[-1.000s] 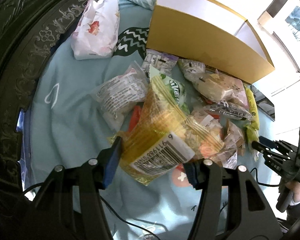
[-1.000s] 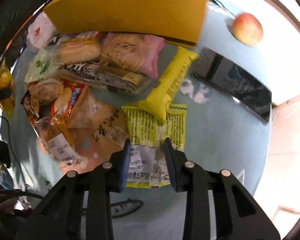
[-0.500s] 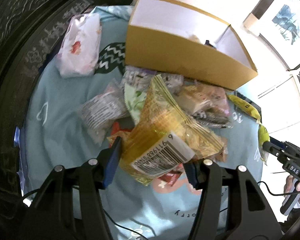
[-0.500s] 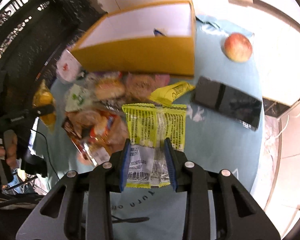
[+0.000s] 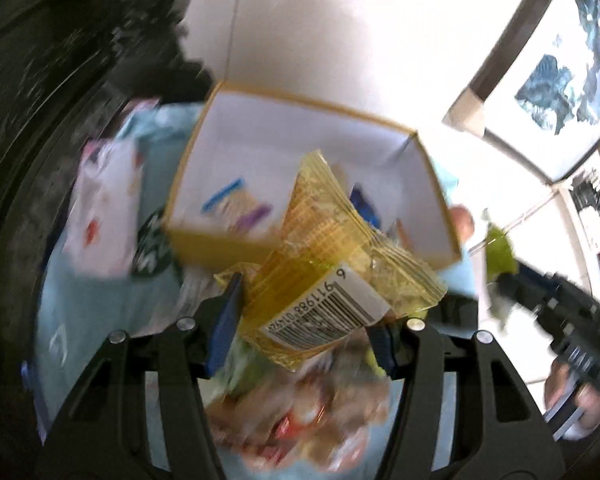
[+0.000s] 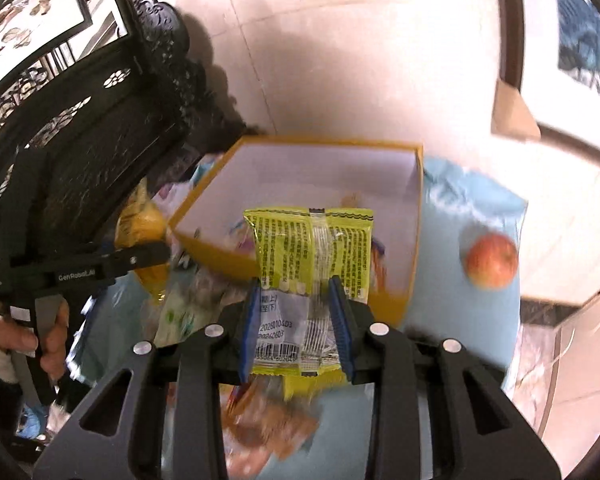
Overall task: Organize snacks
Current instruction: 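Carry both bags over the yellow box and open both grippers, then move both open grippers back over the snack pile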
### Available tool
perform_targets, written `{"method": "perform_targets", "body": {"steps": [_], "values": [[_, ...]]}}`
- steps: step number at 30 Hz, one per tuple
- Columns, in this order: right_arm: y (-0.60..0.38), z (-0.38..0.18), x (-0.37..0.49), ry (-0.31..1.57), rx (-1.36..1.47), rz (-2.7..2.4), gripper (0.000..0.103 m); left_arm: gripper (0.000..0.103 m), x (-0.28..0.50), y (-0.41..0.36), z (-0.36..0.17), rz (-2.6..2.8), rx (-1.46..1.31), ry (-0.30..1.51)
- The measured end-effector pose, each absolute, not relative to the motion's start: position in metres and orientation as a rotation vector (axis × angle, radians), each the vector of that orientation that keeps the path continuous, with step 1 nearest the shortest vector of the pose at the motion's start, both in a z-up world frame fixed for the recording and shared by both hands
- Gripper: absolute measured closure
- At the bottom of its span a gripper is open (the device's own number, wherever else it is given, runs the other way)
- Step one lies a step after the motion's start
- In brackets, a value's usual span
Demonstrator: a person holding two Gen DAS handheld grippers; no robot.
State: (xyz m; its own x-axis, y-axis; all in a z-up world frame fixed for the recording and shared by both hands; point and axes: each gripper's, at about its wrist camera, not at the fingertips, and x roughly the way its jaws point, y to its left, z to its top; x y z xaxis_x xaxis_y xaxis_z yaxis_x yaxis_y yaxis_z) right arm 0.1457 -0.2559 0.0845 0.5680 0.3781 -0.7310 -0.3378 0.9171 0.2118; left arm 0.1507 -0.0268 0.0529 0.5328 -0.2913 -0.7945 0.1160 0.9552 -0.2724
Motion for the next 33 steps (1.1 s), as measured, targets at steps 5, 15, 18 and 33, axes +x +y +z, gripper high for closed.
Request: {"method": "perform_targets", "body": {"steps": [5,15,18,33], "values": [[-0.243,0.069,0.191,0.847,0.006,0.358,0.068,0.042,0.230,-0.060,0.044,-0.230,-0.239,1.010],[-0.272,0.056,0.182,0.874,0.050,0.330,0.059,0.008,0.234,-0.067,0.023,-0.149,-0.169,1.099],[-0.277,0.052,0.168,0.899,0.077,0.330,0.059,0.008,0.209,-0.054,0.017,-0.150,-0.149,1.100],[-0.288,-0.007,0.088,1.135,0.153,0.318,0.036,0.006,0.083,0.022,-0.040,-0.079,-0.118,1.236]]}}
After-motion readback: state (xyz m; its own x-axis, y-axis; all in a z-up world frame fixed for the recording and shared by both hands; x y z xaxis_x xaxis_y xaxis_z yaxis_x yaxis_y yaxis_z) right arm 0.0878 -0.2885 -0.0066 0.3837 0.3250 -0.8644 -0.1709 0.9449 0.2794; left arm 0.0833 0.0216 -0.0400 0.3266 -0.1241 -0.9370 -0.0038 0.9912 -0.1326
